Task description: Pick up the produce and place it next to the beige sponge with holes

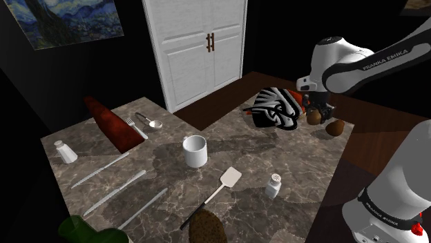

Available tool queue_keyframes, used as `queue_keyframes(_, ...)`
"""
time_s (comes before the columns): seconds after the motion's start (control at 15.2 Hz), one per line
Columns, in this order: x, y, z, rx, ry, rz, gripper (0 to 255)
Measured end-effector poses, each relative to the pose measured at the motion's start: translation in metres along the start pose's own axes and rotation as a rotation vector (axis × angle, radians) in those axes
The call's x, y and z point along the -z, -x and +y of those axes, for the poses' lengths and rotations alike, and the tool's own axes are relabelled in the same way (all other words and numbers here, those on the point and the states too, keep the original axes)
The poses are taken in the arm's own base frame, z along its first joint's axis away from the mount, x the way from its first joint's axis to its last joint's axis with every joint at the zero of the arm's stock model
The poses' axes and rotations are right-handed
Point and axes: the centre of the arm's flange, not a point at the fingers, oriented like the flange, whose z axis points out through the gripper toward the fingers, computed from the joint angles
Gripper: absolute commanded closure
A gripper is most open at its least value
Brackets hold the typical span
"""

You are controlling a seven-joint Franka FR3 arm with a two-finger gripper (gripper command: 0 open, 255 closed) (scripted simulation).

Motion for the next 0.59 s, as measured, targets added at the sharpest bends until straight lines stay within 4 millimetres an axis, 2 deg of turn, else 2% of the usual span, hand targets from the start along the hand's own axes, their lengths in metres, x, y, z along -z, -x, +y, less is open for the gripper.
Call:
queue_keyframes(0.33,0.024,0.000,-0.004,0.000,0.000,0.000,255)
queue_keyframes(0.59,0.036,-0.044,-0.020,0.002,0.000,0.000,255)
